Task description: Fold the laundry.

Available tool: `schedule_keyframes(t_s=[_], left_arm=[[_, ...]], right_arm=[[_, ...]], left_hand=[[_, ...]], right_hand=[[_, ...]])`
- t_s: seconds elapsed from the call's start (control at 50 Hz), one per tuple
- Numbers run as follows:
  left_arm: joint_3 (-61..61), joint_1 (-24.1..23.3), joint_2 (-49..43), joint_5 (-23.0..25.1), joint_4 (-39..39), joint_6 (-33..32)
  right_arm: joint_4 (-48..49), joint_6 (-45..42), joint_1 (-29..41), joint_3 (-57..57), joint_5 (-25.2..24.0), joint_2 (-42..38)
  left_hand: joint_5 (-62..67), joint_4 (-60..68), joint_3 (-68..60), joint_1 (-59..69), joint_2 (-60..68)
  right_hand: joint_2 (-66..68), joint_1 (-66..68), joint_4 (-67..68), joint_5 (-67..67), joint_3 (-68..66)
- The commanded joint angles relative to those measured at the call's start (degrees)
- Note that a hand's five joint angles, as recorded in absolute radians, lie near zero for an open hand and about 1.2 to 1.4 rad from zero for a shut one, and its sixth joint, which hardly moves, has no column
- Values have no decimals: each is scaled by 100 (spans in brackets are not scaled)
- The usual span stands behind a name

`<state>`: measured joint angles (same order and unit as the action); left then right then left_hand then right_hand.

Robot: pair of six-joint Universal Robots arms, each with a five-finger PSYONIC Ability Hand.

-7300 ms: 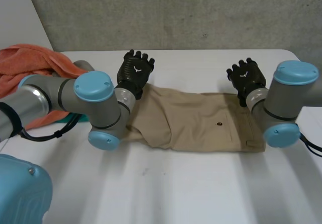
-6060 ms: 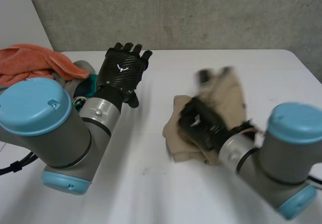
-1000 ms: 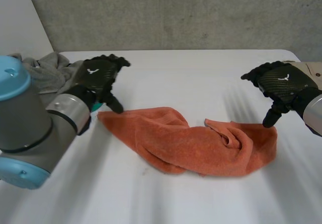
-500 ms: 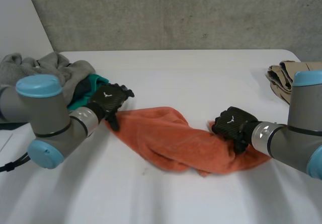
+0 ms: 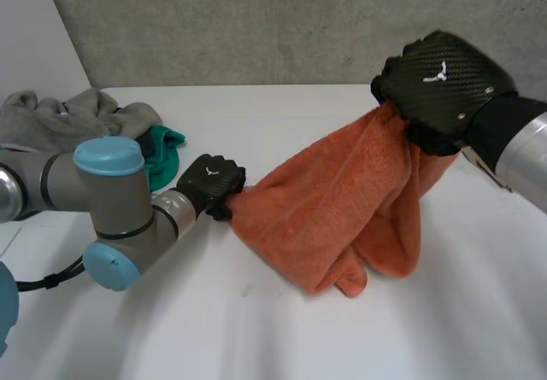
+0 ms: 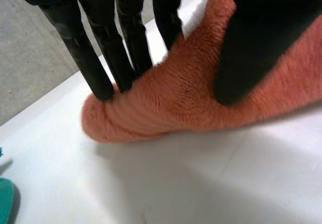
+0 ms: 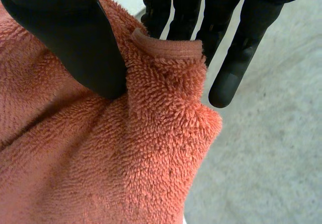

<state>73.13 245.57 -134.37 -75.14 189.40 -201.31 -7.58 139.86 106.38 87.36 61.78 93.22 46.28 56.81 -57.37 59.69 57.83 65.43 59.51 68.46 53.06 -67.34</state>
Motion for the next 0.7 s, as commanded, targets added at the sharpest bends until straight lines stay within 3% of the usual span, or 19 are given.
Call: schedule_keyframes(t_s=[0.02, 0.12, 0.22, 0.26, 0.34, 0.42, 0.7], left_arm=[[-421, -18, -19, -999, 148, -23], [-888, -9, 77, -1328, 957, 13], [-1292, 44, 648, -1363, 2599, 65], [-1372, 52, 806, -1398, 3117, 100], [-1504, 79, 983, -1416, 3989, 223], [-1416, 35, 992, -1380, 3824, 276], [1219, 17, 1203, -1310, 2514, 180]], right_arm=[[-60, 112, -161, -26, -149, -14], [98, 103, -399, -551, 184, -874], [598, 349, -338, -1870, 913, -1833], [1247, 612, -303, -2432, 1361, -2123], [2487, 1069, -188, -2777, 1758, -2308], [3025, 1483, -188, -2680, 1680, -2352], [1823, 1282, -206, -503, 1284, -2781]], left_hand=[[2372, 2319, -2263, 2031, 2217], [2372, 2319, -2263, 2031, 2217], [2372, 2319, -2263, 2031, 2217], [2372, 2319, -2263, 2031, 2217], [2372, 2319, -2263, 2031, 2217], [2372, 2319, -2263, 2031, 2217], [2372, 2319, -2263, 2031, 2217]], right_hand=[[1457, 2049, 1154, 1694, -1266], [1457, 2049, 1154, 1694, -1266], [1457, 2049, 1154, 1694, -1266], [1457, 2049, 1154, 1694, -1266], [1457, 2049, 1154, 1694, -1266], [1457, 2049, 1154, 1694, -1266], [1457, 2049, 1154, 1694, -1266]])
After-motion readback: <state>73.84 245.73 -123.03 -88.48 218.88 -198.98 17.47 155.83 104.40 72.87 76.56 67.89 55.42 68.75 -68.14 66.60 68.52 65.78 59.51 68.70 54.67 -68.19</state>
